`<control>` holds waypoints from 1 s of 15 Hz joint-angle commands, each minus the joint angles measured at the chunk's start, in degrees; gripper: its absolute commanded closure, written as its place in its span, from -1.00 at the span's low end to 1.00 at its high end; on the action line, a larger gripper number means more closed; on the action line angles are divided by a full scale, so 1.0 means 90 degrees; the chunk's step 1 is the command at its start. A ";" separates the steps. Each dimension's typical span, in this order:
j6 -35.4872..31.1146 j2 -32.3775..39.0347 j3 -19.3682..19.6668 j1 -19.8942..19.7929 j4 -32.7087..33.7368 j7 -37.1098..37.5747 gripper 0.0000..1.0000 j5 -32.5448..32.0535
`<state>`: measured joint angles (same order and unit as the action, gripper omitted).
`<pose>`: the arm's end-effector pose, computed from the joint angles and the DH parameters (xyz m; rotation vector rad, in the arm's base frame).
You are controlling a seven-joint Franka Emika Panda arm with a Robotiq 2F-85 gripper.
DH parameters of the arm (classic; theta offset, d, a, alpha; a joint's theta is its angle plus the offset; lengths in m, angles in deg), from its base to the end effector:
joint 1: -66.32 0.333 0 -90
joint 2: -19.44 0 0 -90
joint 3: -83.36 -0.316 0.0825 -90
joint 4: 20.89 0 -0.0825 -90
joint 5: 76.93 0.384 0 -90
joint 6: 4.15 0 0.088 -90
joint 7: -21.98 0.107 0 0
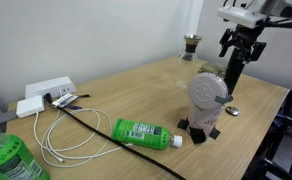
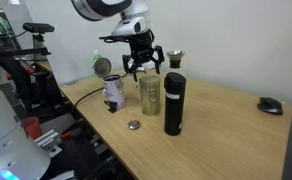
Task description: Open the gold canister
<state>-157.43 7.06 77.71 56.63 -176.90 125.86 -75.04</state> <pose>0.4104 -0.0315 0.3079 -1.7365 2.4601 -0.1675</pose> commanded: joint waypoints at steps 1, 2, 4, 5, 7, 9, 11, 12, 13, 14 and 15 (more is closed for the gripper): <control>-0.0291 0.0210 0.0087 -0.0003 -0.0030 0.0421 -1.00 -0.0145; -0.0319 0.0270 0.0117 0.0003 -0.0032 0.0478 -1.00 -0.0139; -0.0358 0.0384 0.0201 0.0031 -0.0027 0.0511 -1.00 -0.0100; -0.0366 0.0436 0.0233 0.0030 -0.0021 0.0557 -1.00 -0.0122; -0.0414 0.0497 0.0312 0.0060 -0.0016 0.0556 -1.00 -0.0086; -0.0465 0.0536 0.0380 0.0100 -0.0008 0.0498 -1.00 -0.0006; -0.0484 0.0533 0.0414 0.0114 -0.0008 0.0477 -1.00 0.0025; -0.0486 0.0527 0.0437 0.0137 -0.0010 0.0432 -1.00 0.0102; -0.0491 0.0524 0.0450 0.0147 -0.0014 0.0420 -1.00 0.0131; -0.0505 0.0540 0.0465 0.0183 -0.0014 0.0378 -1.00 0.0219; -0.0520 0.0552 0.0464 0.0187 -0.0014 0.0401 -1.00 0.0230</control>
<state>-160.21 11.14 80.81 57.05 -176.94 129.58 -74.55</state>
